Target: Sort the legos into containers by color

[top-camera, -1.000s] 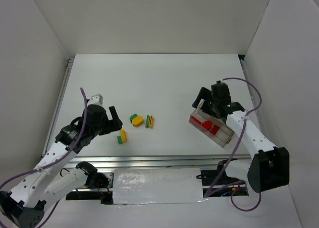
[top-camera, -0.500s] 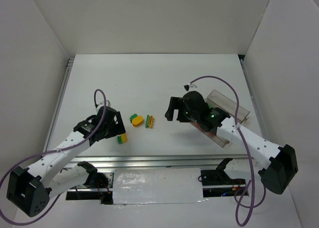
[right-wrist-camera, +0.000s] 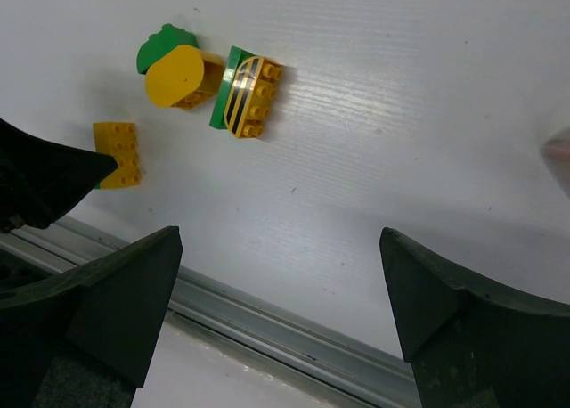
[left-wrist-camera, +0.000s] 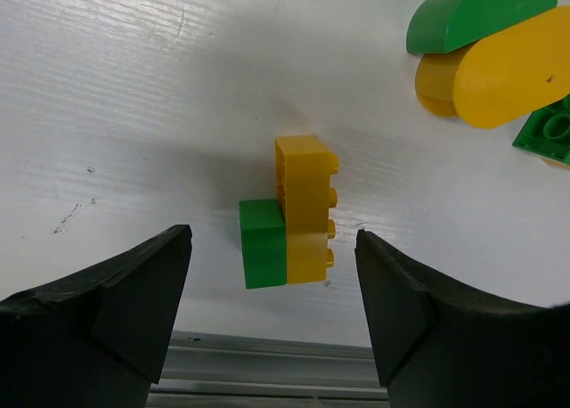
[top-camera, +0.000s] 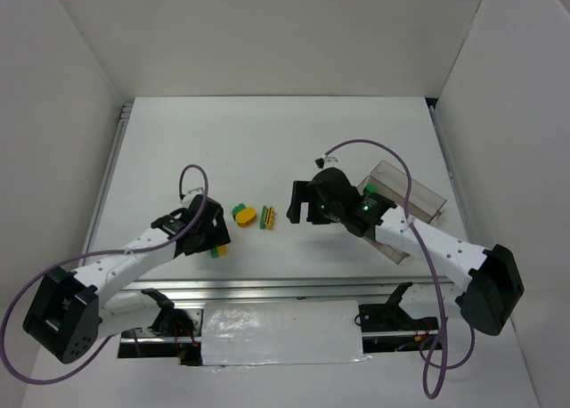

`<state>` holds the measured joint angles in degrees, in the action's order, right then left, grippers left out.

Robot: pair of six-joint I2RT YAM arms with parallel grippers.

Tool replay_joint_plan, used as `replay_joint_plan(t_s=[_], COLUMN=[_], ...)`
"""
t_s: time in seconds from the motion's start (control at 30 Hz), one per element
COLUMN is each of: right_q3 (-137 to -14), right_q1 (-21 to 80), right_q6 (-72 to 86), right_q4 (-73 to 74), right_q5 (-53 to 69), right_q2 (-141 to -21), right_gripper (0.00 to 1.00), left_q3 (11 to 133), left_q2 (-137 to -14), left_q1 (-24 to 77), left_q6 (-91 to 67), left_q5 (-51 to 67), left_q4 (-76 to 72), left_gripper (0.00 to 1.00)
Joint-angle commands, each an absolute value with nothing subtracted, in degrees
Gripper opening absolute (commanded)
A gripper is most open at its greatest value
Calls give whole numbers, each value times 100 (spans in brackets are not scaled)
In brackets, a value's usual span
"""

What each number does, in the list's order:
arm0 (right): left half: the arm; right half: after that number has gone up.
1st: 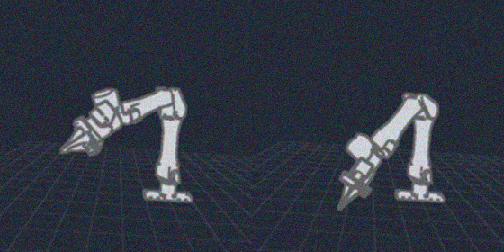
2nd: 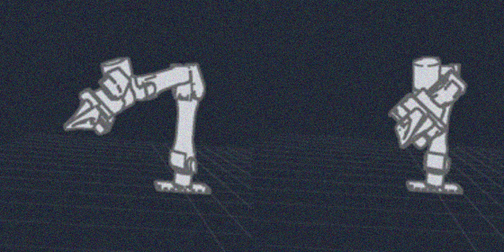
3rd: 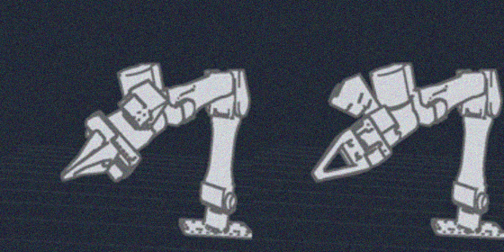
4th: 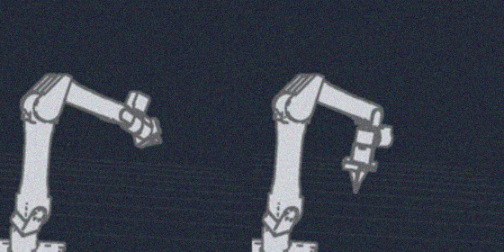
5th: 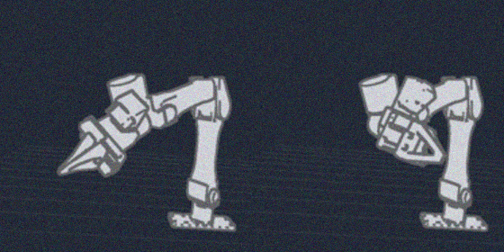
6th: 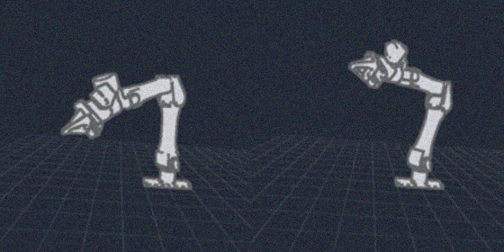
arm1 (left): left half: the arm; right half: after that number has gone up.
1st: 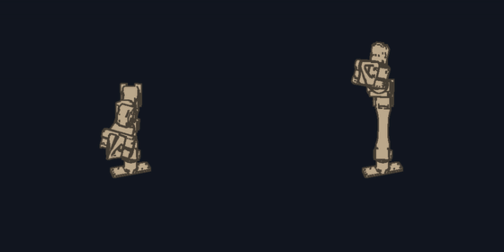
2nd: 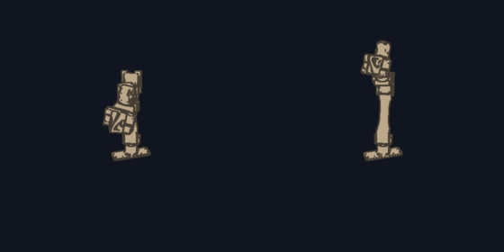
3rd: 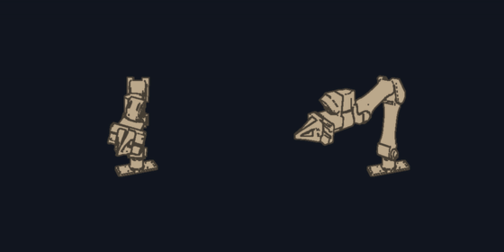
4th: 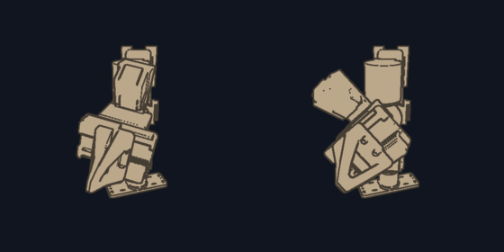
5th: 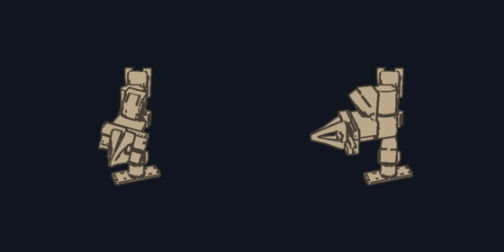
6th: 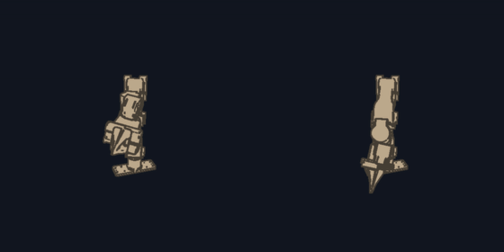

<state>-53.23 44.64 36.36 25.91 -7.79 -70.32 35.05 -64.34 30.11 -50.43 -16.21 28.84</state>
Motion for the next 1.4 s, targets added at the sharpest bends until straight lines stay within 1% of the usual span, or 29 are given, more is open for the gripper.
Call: replay_joint_plan(t_s=[0.0, 0.17, 0.27, 0.3, 0.37, 0.4, 0.43, 0.5, 0.6, 0.7, 0.73, 0.77, 0.83, 0.93, 1.07, 1.2, 1.37], right_q3=[-5344, -5247, -5186, -5168, -5107, -5080, -5028, -4914, -4711, -4527, -4518, -4526, -4570, -4562, -4745, -5308, -5414], right_q1=[4526, 4526, 4526, 4535, 4526, 4526, 4526, 4535, 4500, 4465, 4465, 4456, 4465, 4500, 4824, 5360, 5782], right_q6=[3621, 3595, 3577, 3568, 3577, 3577, 3621, 3604, 3682, 3901, 3981, 4051, 4341, 4850, 5151, 5080, 5194], right_q4=[2294, 2250, 2206, 2180, 2101, 2074, 2031, 1768, 1356, 829, 730, 616, 545, 326, 141, 544, 413], right_q5=[-853, -826, -809, -809, -765, -747, -730, -477, -20, 596, 841, 922, 967, 940, 923, 449, 352], right_q2=[-7040, -7005, -6970, -6961, -6935, -6935, -6891, -6821, -6671, -6522, -6513, -6495, -6478, -6469, -6635, -7074, -7444], right_gripper=[100, 100, 100, 100, 100, 100, 100, 100, 100, 100, 100, 100, 100, 100, 100, 99, 98], left_q3=[3419, 3375, 3288, 3278, 3287, 3287, 3305, 3296, 3182, 2919, 2848, 2708, 2585, 2418, 2434, 2584, 2759], left_q2=[-6635, -6925, -7013, -7048, -7101, -7128, -7128, -7058, -6665, -5961, -5776, -5409, -5038, -4195, -3911, -3929, -3876], left_q1=[3137, 3261, 3305, 3305, 3305, 3322, 3331, 3375, 3480, 3647, 3700, 3726, 3832, 4060, 4139, 4262, 4456], left_q6=[-5291, -5423, -5440, -5432, -5414, -5414, -5371, -5335, -4993, -4510, -4300, -4193, -3948, -3666, -3349, -3094, -2997], left_q5=[-1784, -1898, -1899, -1881, -1828, -1811, -1793, -1706, -1364, -679, -242, -55, 393, 544, 965, 1292, 897], left_q4=[2637, 2558, 2461, 2391, 2347, 2338, 2312, 2268, 1856, 1092, 890, 496, 177, -148, -325, -421, -238], left_gripper=[87, 86, 65, 50, 36, 27, 12, 0, 0, 0, 0, 0, 0, 0, 0, 0, 0])
